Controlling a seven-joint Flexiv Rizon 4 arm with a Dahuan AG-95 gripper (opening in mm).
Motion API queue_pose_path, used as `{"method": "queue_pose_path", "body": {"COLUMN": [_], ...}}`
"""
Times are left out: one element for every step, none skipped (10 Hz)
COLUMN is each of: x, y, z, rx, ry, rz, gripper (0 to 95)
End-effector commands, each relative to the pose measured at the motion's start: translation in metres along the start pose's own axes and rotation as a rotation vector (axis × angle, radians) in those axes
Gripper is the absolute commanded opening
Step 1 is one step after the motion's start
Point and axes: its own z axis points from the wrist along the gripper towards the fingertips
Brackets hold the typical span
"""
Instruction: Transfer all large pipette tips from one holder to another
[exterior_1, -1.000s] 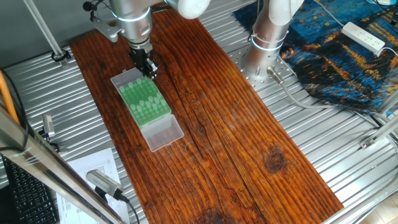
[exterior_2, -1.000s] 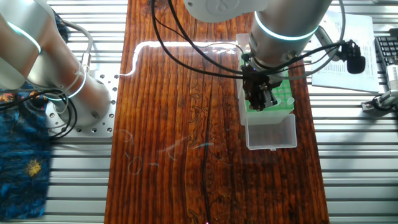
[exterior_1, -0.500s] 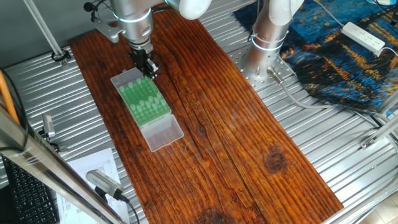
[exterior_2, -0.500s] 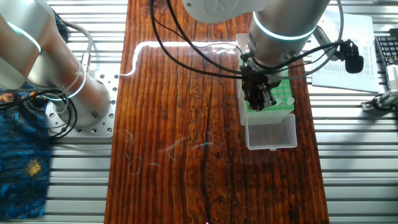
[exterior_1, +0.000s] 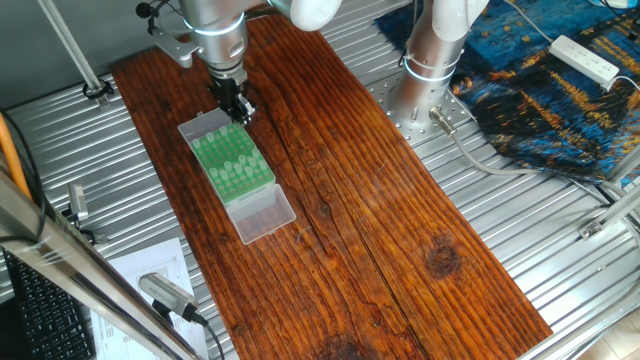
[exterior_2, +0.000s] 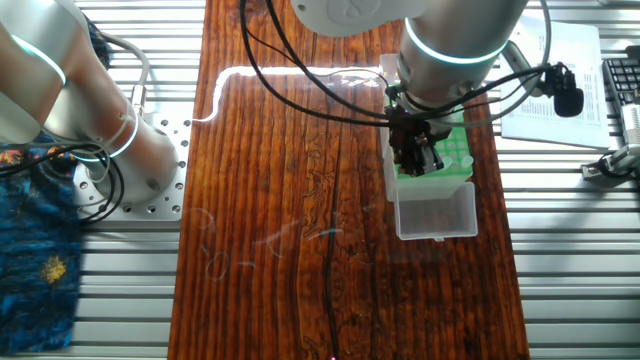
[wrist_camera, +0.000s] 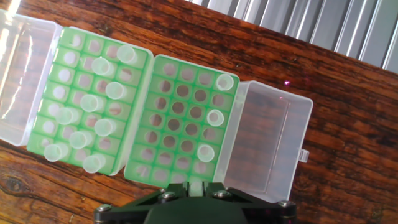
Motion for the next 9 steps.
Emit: {"method": "queue_pose_path", "body": {"x": [0.002, 0.002, 0.002, 0.001, 0.000, -0.001, -0.003, -0.005, -0.006], "y": [-0.002, -0.004, -0.005, -0.006, -0.008, -0.009, -0.009, -0.010, -0.010], "z": [-0.003, -0.005, -0.007, -0.009, -0.013, -0.018, -0.022, -0.028, -0.033], "rx": [-0.006, -0.009, -0.009, -0.010, -0.013, -0.016, -0.017, -0.019, -0.022], "ry": [-0.004, -0.004, -0.003, -0.001, 0.001, 0.007, 0.010, 0.010, 0.010], "rz": [-0.010, -0.013, -0.015, -0.016, -0.016, -0.017, -0.018, -0.021, -0.025], "gripper": [0.0, 0.0, 0.0, 0.0, 0.0, 0.0, 0.0, 0.0, 0.0]}}
